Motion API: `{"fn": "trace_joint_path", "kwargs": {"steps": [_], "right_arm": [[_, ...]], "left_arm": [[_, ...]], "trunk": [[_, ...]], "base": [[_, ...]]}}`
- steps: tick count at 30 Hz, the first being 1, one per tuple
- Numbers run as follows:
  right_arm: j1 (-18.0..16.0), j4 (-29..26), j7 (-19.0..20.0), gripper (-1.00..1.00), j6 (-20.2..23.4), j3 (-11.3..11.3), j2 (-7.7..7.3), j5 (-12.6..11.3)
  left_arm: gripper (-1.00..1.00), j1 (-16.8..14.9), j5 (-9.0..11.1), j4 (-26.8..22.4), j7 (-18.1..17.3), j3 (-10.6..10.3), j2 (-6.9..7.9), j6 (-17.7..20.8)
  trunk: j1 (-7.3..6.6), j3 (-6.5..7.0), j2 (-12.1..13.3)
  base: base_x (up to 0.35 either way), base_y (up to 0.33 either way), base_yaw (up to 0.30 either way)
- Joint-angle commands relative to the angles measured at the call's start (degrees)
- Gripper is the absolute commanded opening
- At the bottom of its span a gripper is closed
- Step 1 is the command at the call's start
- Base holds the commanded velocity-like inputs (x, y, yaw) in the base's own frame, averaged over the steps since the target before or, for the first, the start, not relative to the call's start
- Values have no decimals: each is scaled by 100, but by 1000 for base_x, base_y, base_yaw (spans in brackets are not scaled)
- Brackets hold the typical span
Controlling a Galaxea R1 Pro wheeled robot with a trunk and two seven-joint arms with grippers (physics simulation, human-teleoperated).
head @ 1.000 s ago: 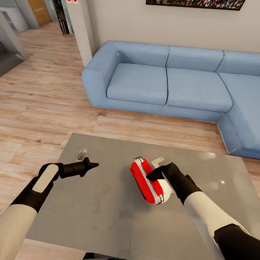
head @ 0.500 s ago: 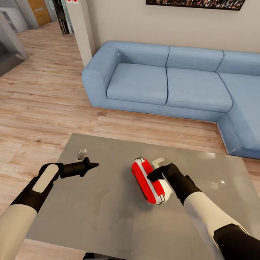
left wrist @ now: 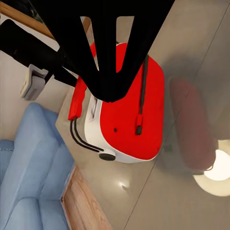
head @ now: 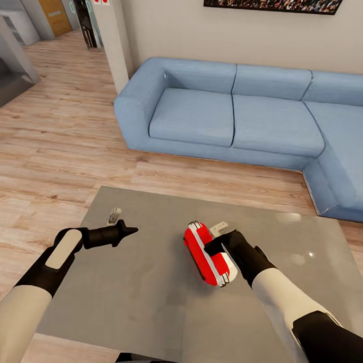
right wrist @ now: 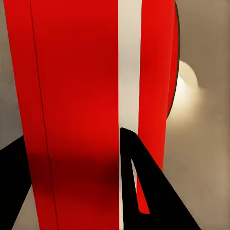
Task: Turn on the radio receiver that's on the table in the living room.
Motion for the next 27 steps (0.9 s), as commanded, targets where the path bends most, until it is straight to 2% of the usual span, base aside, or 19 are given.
{"fn": "trace_joint_path", "kwargs": {"steps": [1,27], "right_arm": [[3,10,3,-100,3,-1,-1,-8],[10,122,1,-100,-76,1,16,-4]], "left_arm": [[-100,0,1,-1,1,0,3,0],[-100,0,0,-1,1,0,-8,0]], "trunk": [[1,-1,1],[1,-1,1]], "base": [[0,0,0],[0,0,0]]}}
